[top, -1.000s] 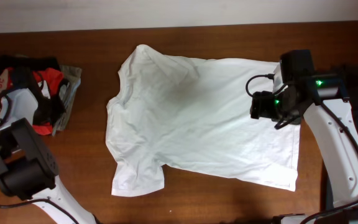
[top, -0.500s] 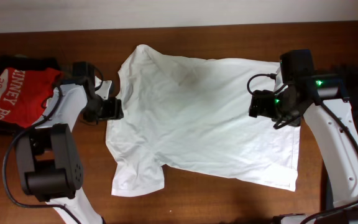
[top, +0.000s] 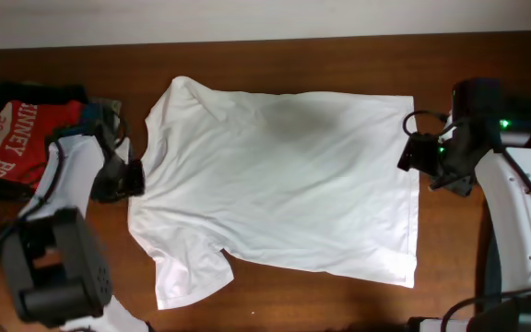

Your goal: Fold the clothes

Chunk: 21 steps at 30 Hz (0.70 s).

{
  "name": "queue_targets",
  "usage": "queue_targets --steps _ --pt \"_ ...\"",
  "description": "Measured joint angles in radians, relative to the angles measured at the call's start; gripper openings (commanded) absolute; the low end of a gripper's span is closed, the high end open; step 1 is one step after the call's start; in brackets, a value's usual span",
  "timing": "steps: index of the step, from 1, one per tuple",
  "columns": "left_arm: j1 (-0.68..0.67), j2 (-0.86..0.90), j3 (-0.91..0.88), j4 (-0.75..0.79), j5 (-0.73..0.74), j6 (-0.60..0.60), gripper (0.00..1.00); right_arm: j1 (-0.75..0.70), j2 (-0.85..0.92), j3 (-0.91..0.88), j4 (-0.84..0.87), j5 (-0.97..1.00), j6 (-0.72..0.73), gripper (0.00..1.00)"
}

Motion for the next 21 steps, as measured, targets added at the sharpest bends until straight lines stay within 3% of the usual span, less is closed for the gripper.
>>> queue_targets --steps 2,4,6,7,10,16,21 --pt "-0.003 -0.097 0.010 0.042 0.018 0.000 0.49 0.000 0.021 -0.043 0.068 -0.001 -0.011 0.84" --pt "-0.035 -0.151 0.022 0.177 0.102 0.031 0.49 0.000 0.034 -0.058 0.094 -0.005 -0.046 0.85" --pt "-0.148 -0.156 0.031 0.290 0.192 0.108 0.54 0.000 0.034 -0.061 0.054 -0.005 -0.068 0.84" --pt "-0.195 -0.154 0.032 0.247 0.220 0.134 0.56 -0.001 0.034 -0.066 -0.045 -0.004 -0.055 0.84" --pt "-0.202 -0.147 0.036 0.097 0.230 0.144 0.56 -0.001 0.031 -0.137 -0.090 -0.008 -0.018 0.74" --pt "-0.067 -0.167 0.036 -0.114 0.231 0.143 0.56 -0.001 0.031 -0.244 -0.081 -0.049 0.021 0.79" --pt "0.034 -0.261 0.023 -0.296 0.230 0.139 0.56 -0.001 -0.129 -0.250 -0.123 -0.088 0.028 0.82"
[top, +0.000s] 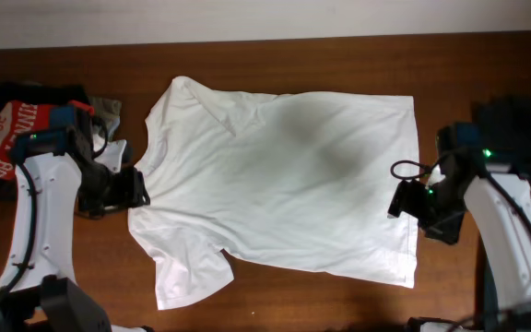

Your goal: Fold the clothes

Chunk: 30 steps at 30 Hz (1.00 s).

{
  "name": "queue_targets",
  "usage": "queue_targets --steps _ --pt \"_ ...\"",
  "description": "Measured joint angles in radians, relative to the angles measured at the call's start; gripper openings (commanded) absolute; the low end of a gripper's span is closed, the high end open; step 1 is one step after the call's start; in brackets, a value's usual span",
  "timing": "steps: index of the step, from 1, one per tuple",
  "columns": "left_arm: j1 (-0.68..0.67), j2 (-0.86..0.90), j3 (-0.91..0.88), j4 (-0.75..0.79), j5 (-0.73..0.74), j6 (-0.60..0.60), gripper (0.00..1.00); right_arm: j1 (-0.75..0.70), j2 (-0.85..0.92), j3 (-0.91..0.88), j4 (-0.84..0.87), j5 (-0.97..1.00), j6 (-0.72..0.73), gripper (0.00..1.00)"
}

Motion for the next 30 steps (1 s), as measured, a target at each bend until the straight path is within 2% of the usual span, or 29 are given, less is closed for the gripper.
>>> queue_targets --steps 3,5,7,9,15,19,23,24,25,26,27,28,30 --pt "0.000 0.000 -0.101 0.050 -0.012 -0.023 0.55 0.000 -0.036 -0.062 0.023 -0.006 0.029 0.82" --pt "0.000 0.001 -0.184 0.117 -0.029 -0.045 0.42 0.000 -0.032 -0.151 0.073 -0.010 0.051 0.82" --pt "0.000 0.001 -0.271 0.166 -0.039 -0.072 0.21 0.000 -0.028 -0.254 0.137 -0.013 0.071 0.85" --pt "0.000 0.001 -0.317 0.175 -0.043 -0.082 0.19 0.000 -0.030 -0.298 0.169 -0.013 0.076 0.85" --pt "0.000 0.001 -0.441 0.257 -0.045 -0.129 0.24 0.000 -0.030 -0.447 0.279 -0.013 0.126 0.86" --pt "0.000 0.001 -0.458 0.268 -0.041 -0.135 0.22 0.000 -0.030 -0.464 0.299 -0.013 0.146 0.86" --pt "0.000 0.001 -0.438 0.278 -0.005 -0.135 0.09 0.000 -0.030 -0.465 0.399 -0.031 0.115 0.80" --pt "0.000 0.002 -0.388 0.268 0.016 -0.127 0.12 0.000 -0.031 -0.462 0.434 -0.053 0.077 0.81" --pt "-0.008 0.006 -0.316 0.253 0.025 -0.113 0.23 0.000 -0.030 -0.449 0.439 -0.069 0.042 0.82" --pt "-0.027 0.006 -0.219 0.272 0.034 -0.083 0.39 0.000 -0.030 -0.427 0.439 -0.077 0.008 0.82" --pt "-0.064 0.006 -0.122 0.318 0.039 -0.045 0.49 0.000 -0.029 -0.381 0.435 -0.085 -0.032 0.82" --pt "-0.103 0.005 -0.076 0.370 0.040 -0.020 0.52 0.000 -0.029 -0.346 0.436 -0.090 -0.052 0.82" --pt "-0.190 0.004 -0.037 0.524 0.018 0.013 0.53 0.000 -0.029 -0.264 0.426 -0.095 -0.085 0.82"
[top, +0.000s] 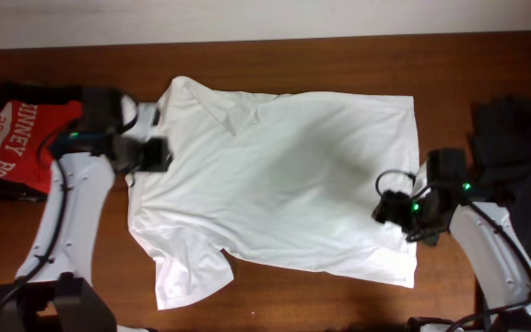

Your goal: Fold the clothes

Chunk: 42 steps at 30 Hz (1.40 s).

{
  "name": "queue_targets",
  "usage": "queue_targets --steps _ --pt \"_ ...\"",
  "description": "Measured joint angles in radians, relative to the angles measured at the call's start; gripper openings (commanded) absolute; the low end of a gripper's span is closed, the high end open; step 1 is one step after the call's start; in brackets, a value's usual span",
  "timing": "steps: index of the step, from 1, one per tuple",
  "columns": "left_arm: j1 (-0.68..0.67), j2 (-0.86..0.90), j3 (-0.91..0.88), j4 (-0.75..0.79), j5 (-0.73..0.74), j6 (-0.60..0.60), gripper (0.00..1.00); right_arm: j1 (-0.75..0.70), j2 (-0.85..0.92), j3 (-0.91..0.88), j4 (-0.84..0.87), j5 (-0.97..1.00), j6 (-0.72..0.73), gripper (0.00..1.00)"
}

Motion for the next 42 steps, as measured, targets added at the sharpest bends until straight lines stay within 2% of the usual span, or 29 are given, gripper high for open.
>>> queue_targets --steps 4,7,10,12,17,22,23,28,29,32,37,39,40,41,42 --pt "-0.135 0.060 0.008 0.223 -0.038 0.065 0.53 0.000 -0.003 0.136 -0.043 -0.011 -0.027 0.82" --pt "-0.164 0.194 0.009 0.290 -0.050 0.098 0.53 0.000 -0.002 0.139 -0.049 -0.011 -0.029 0.83" --pt "-0.189 0.331 0.047 0.311 -0.064 0.148 0.61 0.000 -0.002 0.139 -0.042 -0.011 -0.030 0.83" --pt "-0.210 0.407 0.139 0.330 -0.072 0.201 0.61 0.000 -0.002 0.139 -0.041 -0.011 -0.031 0.83" --pt "-0.218 0.504 0.182 0.487 -0.094 0.240 0.61 0.000 -0.002 0.139 -0.040 -0.013 -0.030 0.83" --pt "-0.231 0.592 0.182 0.577 -0.055 0.223 0.60 0.000 -0.002 0.139 -0.040 -0.015 -0.030 0.82" --pt "-0.241 0.593 0.182 0.577 -0.051 0.219 0.56 0.000 -0.002 0.139 -0.040 -0.015 -0.030 0.82" --pt "-0.300 0.593 0.183 0.566 -0.076 0.210 0.05 0.000 -0.002 0.139 -0.045 -0.015 -0.021 0.82" --pt "-0.298 0.593 0.183 0.565 -0.092 0.202 0.00 0.000 -0.002 0.139 -0.046 -0.015 -0.021 0.82" --pt "-0.293 0.593 0.198 0.550 -0.115 0.197 0.00 0.000 -0.002 0.139 -0.048 -0.015 -0.021 0.82" --pt "-0.282 0.593 0.393 0.582 -0.181 0.167 0.00 0.000 -0.002 0.139 -0.047 -0.014 -0.021 0.82" --pt "-0.275 0.593 0.429 0.606 -0.193 0.150 0.22 0.000 -0.002 0.139 -0.046 -0.014 -0.021 0.83" --pt "-0.270 0.593 0.452 0.547 -0.192 0.137 0.26 0.000 -0.002 0.139 -0.047 -0.013 -0.021 0.83" --pt "-0.267 0.593 0.455 0.450 -0.186 0.133 0.37 0.000 -0.002 0.139 -0.045 -0.014 -0.021 0.83" --pt "-0.266 0.593 0.449 0.374 -0.183 0.124 0.43 0.000 -0.002 0.139 -0.044 -0.013 -0.021 0.83"
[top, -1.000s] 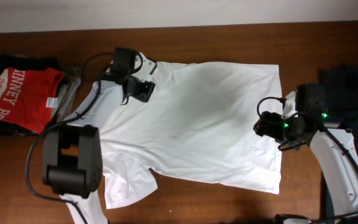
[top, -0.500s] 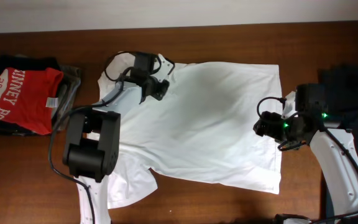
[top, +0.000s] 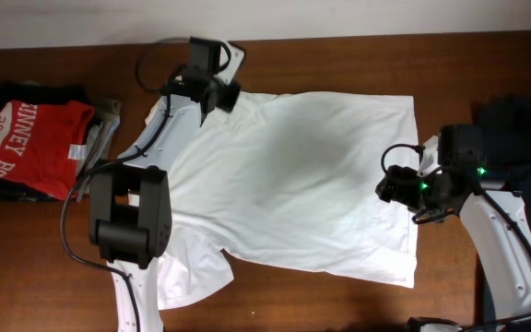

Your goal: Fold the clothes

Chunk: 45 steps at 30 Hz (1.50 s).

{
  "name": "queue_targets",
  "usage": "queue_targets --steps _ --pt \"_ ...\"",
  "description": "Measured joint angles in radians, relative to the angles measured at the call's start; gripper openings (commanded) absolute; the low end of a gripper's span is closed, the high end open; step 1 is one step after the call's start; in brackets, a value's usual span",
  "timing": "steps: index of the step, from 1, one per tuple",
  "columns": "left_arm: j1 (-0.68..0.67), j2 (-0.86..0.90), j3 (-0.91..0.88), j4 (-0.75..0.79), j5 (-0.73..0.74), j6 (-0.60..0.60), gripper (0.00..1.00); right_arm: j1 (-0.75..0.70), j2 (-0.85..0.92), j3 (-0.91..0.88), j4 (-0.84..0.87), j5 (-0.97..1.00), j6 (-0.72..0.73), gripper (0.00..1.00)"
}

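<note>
A white T-shirt (top: pixel 293 175) lies spread flat on the brown table, neck to the left and hem to the right. My left arm reaches across its left part, and my left gripper (top: pixel 221 94) is at the shirt's far edge near the upper shoulder. My right gripper (top: pixel 387 187) hovers over the shirt just inside the right hem. From above I cannot make out how the jaws of either gripper stand. The arm hides the shirt's left edge and collar.
A folded red shirt with white letters (top: pixel 26 138) lies at the left edge, with a small grey item (top: pixel 107 124) beside it. Dark clothes (top: pixel 514 129) are heaped at the right edge. The table's far edge (top: pixel 339 39) runs close behind the shirt.
My left gripper has moved from the shirt's left shoulder area to its far edge, further right. My right gripper sits a little higher over the hem side. The shirt looks unchanged.
At first my left gripper was at the shirt's collar edge and my right gripper beside the upper right hem. Then the right one was lower along the hem, then inside it. The left one was then on the shoulder, and now at the far edge.
</note>
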Motion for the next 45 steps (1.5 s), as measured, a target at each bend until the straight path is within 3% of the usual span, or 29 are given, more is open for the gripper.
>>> queue_targets --steps 5,12,14,19,21,25,26,33,36,37,39,41,43,45 --pt "-0.003 0.000 -0.004 -0.111 0.004 -0.003 0.64 0.000 0.000 0.000 -0.009 0.000 -0.001 0.83" --pt "-0.013 0.000 -0.004 -0.172 0.007 -0.003 0.67 0.000 0.000 0.000 -0.012 0.000 -0.001 0.85" --pt "-0.023 0.000 -0.004 -0.171 0.006 -0.003 0.72 0.000 0.000 0.000 -0.013 0.000 0.000 0.85" --pt "-0.049 0.103 -0.005 -0.073 0.006 0.002 0.72 0.000 0.000 0.000 -0.016 0.003 -0.001 0.85" --pt "-0.047 0.124 -0.004 -0.039 0.010 0.002 0.60 0.000 0.000 0.000 -0.017 0.006 0.000 0.85" --pt "-0.049 0.129 -0.005 -0.022 0.004 0.007 0.08 0.000 0.000 0.000 -0.017 0.007 -0.001 0.85" --pt "-0.051 0.129 -0.005 -0.021 0.002 0.010 0.00 0.000 0.000 0.000 -0.016 0.007 -0.001 0.85" --pt "-0.051 0.145 0.098 -0.075 -0.035 0.018 0.00 0.000 0.000 0.000 -0.017 0.007 -0.001 0.85" --pt "-0.049 0.145 0.167 -0.048 -0.114 0.018 0.00 0.000 0.000 0.000 -0.017 0.007 0.000 0.85" --pt "-0.047 0.145 0.181 -0.010 -0.143 0.018 0.02 0.000 0.000 0.000 -0.016 0.007 -0.001 0.85" --pt "-0.035 0.145 0.196 0.054 -0.174 0.019 0.17 0.000 0.000 0.000 -0.016 0.007 0.000 0.85" --pt "-0.019 0.145 0.197 0.080 -0.188 0.019 0.60 0.000 0.000 0.000 -0.016 0.007 0.000 0.84" --pt "-0.008 0.145 0.198 0.090 -0.214 0.024 0.66 0.000 0.000 0.000 -0.017 0.008 -0.001 0.80" --pt "0.001 0.145 0.232 -0.004 -0.271 0.020 0.66 0.000 0.000 0.000 -0.017 0.010 -0.001 0.80"
